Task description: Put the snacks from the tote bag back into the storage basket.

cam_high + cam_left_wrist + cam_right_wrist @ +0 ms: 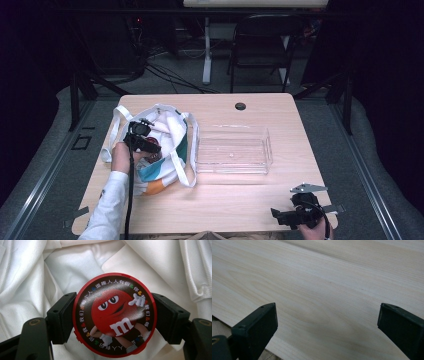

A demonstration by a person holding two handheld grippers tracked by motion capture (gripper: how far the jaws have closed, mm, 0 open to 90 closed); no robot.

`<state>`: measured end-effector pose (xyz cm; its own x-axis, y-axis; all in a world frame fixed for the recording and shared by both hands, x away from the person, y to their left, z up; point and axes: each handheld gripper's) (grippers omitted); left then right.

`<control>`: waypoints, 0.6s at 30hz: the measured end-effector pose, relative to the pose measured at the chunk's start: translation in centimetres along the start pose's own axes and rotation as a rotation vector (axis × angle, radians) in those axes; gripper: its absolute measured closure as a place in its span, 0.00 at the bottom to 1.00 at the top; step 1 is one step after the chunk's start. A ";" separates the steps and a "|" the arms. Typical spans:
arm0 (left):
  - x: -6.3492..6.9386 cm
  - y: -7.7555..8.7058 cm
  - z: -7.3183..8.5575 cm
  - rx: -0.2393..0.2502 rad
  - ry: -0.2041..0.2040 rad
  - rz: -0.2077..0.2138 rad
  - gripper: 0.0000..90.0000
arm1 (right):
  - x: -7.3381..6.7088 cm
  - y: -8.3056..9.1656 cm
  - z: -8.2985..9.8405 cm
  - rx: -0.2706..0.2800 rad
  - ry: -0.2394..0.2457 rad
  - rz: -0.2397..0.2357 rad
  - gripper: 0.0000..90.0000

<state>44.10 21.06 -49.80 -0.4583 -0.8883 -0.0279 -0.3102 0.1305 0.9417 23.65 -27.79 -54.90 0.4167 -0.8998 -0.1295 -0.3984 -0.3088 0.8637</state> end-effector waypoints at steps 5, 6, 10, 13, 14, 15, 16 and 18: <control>0.2 0.8 0.0 0.020 -0.006 0.003 0.29 | 0.0 0.0 0.0 0.005 -0.005 0.003 0.03; 0.2 1.0 0.0 0.023 -0.010 0.001 0.29 | 0.0 0.0 0.0 0.006 -0.005 0.003 0.03; 0.2 1.9 0.0 0.042 -0.008 0.000 0.29 | 0.0 0.0 0.0 0.008 -0.009 0.004 0.03; 0.2 2.4 0.0 0.052 -0.010 -0.001 0.29 | 0.0 -0.1 0.0 0.010 -0.015 0.004 0.03; 0.2 2.4 0.0 0.052 -0.010 -0.001 0.29 | 0.0 -0.1 0.0 0.010 -0.015 0.004 0.03; 0.3 2.6 0.0 0.056 -0.008 0.000 0.29 | 0.0 -0.1 0.0 0.012 -0.019 0.007 0.03; 0.3 2.9 -0.1 0.063 -0.013 0.002 0.29 | 0.1 -0.1 -0.1 0.005 -0.018 0.005 0.03; 0.4 3.1 -0.1 0.067 -0.010 0.006 0.29 | 0.0 -0.2 -0.1 0.010 -0.020 0.004 0.03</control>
Point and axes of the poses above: each handheld gripper's, and its own axes: y roughly backward along the jaws, z roughly out of its underside, x roughly to its right, and after that the axes turned 6 degrees about -x, right-handed
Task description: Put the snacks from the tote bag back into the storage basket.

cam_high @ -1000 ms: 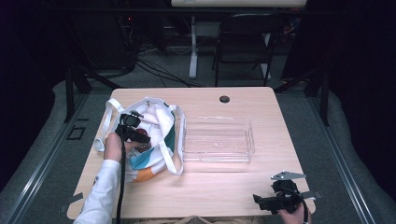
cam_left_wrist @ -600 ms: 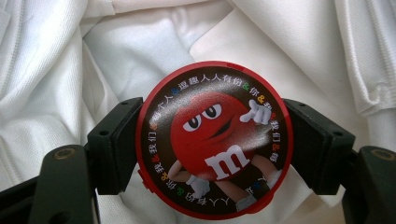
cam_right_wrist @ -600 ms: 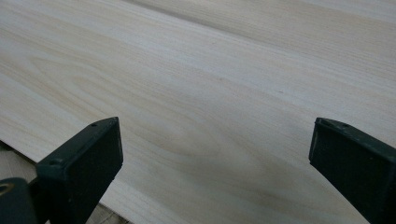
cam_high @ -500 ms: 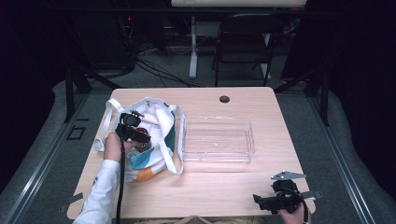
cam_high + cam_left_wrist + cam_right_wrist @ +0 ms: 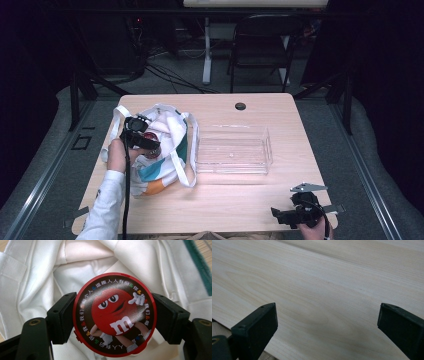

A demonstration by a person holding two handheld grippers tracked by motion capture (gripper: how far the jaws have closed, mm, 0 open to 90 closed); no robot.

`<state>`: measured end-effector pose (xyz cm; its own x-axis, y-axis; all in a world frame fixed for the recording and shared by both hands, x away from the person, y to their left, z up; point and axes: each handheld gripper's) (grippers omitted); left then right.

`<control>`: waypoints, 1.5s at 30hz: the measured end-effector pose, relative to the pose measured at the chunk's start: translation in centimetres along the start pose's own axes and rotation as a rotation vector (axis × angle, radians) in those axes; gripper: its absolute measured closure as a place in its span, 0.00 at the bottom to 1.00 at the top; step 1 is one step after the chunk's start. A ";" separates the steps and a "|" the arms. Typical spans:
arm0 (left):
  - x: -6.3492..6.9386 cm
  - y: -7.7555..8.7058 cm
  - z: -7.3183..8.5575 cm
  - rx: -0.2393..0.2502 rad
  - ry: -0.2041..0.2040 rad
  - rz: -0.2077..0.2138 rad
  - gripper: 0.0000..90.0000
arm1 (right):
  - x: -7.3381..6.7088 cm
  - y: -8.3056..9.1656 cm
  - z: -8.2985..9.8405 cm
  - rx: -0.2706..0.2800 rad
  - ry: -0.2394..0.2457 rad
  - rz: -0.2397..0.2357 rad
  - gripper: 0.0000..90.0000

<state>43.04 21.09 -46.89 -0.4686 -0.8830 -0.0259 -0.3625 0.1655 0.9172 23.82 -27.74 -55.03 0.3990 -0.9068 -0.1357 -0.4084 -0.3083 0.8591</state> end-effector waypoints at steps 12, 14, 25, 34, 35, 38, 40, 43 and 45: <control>0.3 2.7 -1.1 0.022 -0.021 -0.006 0.29 | 0.0 0.0 0.1 0.003 -0.001 -0.001 0.03; 0.3 3.1 -1.3 0.027 -0.022 -0.008 0.29 | 0.0 0.0 0.1 -0.008 0.006 0.001 0.03; 0.5 4.6 -2.1 0.046 -0.039 -0.001 0.29 | 0.0 0.1 0.1 -0.008 0.012 -0.010 0.03; 1.3 6.1 -3.3 0.062 -0.065 -0.007 0.29 | 0.0 0.1 0.1 -0.006 0.007 -0.006 0.03; 1.4 6.2 -3.4 0.065 -0.068 -0.007 0.29 | 0.0 0.1 0.1 -0.006 0.006 -0.006 0.03; 1.6 6.6 -3.7 0.062 -0.081 -0.010 0.29 | 0.1 0.1 0.1 -0.012 0.012 -0.013 0.03; 1.8 6.8 -3.9 0.067 -0.086 -0.012 0.29 | 0.1 0.1 0.1 -0.013 0.012 -0.013 0.03; 2.1 7.1 -4.2 0.072 -0.094 -0.010 0.29 | 0.1 0.1 0.1 -0.011 0.012 -0.013 0.03; 2.3 7.3 -4.4 0.077 -0.099 -0.011 0.29 | 0.1 0.1 0.1 -0.012 0.013 -0.013 0.03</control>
Point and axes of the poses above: each handheld gripper's, and its own axes: y roughly backward along the jaws, z roughly out of its underside, x roughly to its right, and after that the axes turned 6 degrees about -x, right-handed
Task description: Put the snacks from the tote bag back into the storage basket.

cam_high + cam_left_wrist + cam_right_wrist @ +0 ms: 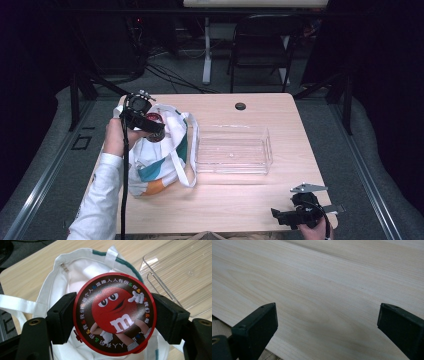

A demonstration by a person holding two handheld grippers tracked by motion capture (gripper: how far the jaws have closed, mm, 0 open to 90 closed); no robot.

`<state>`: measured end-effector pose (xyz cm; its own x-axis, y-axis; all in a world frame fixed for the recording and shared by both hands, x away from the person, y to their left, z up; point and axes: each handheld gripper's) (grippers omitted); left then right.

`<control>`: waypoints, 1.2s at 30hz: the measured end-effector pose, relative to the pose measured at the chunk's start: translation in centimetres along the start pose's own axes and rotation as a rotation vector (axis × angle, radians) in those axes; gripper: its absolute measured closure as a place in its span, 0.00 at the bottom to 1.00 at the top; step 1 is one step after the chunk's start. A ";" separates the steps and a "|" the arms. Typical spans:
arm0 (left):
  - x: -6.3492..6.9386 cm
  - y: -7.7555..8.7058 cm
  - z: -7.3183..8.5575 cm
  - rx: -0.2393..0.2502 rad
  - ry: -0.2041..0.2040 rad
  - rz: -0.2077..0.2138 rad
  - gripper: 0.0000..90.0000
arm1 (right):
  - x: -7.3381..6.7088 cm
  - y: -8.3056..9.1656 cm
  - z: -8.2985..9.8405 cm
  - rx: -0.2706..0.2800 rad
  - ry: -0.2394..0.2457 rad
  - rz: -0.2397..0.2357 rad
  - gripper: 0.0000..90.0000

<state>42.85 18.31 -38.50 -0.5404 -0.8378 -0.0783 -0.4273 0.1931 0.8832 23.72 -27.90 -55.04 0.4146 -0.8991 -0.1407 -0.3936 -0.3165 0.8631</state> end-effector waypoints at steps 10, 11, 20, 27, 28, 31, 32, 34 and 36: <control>0.9 0.4 -1.3 0.014 -0.028 0.002 0.29 | 0.1 0.0 0.0 -0.004 0.001 0.003 0.03; 1.2 0.4 -1.6 0.018 -0.035 0.002 0.29 | 0.1 0.0 0.0 -0.004 0.000 0.002 0.03; 2.5 0.4 -2.8 0.028 -0.069 0.014 0.29 | 0.1 0.0 0.0 -0.005 0.000 0.003 0.03; 3.4 0.0 -3.5 0.025 -0.089 0.022 0.29 | 0.0 0.0 0.1 0.002 -0.009 0.002 0.03; 3.5 0.0 -3.6 0.028 -0.091 0.025 0.29 | 0.0 0.0 0.1 0.007 -0.008 -0.003 0.03; 3.9 -0.1 -4.0 0.030 -0.103 0.029 0.29 | 0.0 0.0 0.1 0.006 -0.007 -0.003 0.03; 4.1 -0.1 -4.2 0.030 -0.109 0.034 0.29 | 0.0 0.0 0.1 0.005 -0.008 0.001 0.03; 4.4 -0.1 -4.4 0.033 -0.116 0.047 0.29 | 0.0 0.0 0.1 0.002 -0.008 0.001 0.03; 4.9 -0.3 -4.7 0.031 -0.129 0.053 0.29 | 0.0 0.0 0.1 0.002 -0.008 0.002 0.03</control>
Point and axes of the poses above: each handheld gripper's, and its own axes: y roughly backward along the jaws, z roughly out of its underside, x roughly to its right, and after that the axes turned 6 degrees about -x, right-handed
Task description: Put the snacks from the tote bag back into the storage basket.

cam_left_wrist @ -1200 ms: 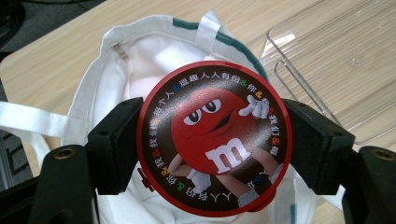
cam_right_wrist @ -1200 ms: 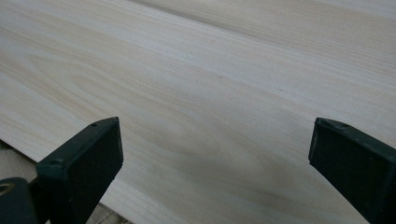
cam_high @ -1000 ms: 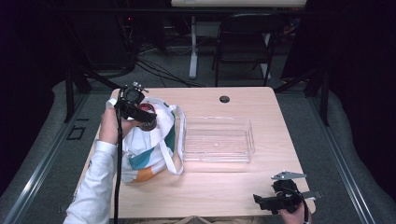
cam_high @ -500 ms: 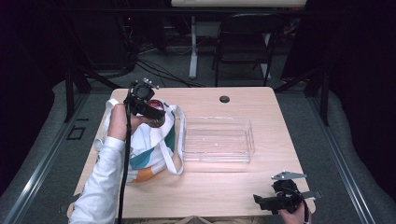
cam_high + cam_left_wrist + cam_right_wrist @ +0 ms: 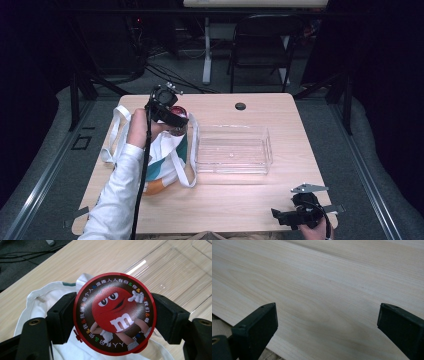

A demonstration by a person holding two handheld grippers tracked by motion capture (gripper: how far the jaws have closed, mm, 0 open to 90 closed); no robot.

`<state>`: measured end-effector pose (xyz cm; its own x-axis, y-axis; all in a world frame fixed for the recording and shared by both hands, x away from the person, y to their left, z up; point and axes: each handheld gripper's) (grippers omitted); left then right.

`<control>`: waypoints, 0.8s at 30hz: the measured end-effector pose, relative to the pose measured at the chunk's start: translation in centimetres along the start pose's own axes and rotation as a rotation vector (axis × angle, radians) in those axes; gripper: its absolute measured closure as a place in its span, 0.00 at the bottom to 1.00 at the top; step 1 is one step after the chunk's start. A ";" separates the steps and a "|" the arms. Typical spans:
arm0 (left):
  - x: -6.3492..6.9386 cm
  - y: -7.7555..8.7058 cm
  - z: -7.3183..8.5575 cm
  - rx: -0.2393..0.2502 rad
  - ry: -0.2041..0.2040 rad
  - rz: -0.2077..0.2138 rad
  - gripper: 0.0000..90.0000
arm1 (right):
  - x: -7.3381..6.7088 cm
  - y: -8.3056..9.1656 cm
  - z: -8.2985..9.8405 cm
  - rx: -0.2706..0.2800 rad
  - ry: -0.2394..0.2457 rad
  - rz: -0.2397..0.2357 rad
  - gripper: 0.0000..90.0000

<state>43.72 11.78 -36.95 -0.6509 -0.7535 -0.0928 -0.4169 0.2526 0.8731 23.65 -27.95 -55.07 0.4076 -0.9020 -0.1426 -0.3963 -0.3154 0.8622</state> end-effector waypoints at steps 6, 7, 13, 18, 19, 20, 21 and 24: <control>0.7 -0.7 -0.6 -0.007 -0.017 0.018 0.29 | 0.0 0.0 0.0 0.000 0.000 -0.005 0.03; 0.7 -0.7 -0.6 -0.007 -0.017 0.018 0.29 | 0.0 0.0 0.0 0.000 0.001 -0.005 0.03; 1.4 -1.5 -1.1 -0.011 -0.030 0.033 0.29 | 0.0 0.0 0.0 -0.002 0.003 -0.004 0.03; 1.7 -1.8 -1.3 -0.015 -0.036 0.042 0.29 | 0.0 0.0 0.0 -0.001 0.004 -0.006 0.03; 1.8 -1.9 -1.4 -0.017 -0.040 0.044 0.29 | 0.0 0.0 0.0 0.001 0.002 -0.007 0.03; 1.9 -2.0 -1.4 -0.017 -0.042 0.045 0.29 | 0.0 0.0 0.0 -0.001 0.004 -0.007 0.03; 2.0 -2.1 -1.5 -0.017 -0.043 0.048 0.29 | 0.0 0.0 0.0 -0.001 0.004 -0.007 0.03; 2.3 -2.4 -1.7 -0.016 -0.047 0.055 0.29 | 0.0 0.0 0.0 -0.002 0.005 -0.006 0.03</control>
<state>44.29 8.47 -38.44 -0.7016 -0.7094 -0.0669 -0.3700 0.2824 0.8851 23.61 -28.00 -55.06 0.4137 -0.8987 -0.1455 -0.3920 -0.3201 0.8625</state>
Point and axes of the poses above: each handheld gripper's, and its own axes: y roughly backward along the jaws, z roughly out of its underside, x roughly to its right, and after that the axes turned 6 degrees about -x, right-handed
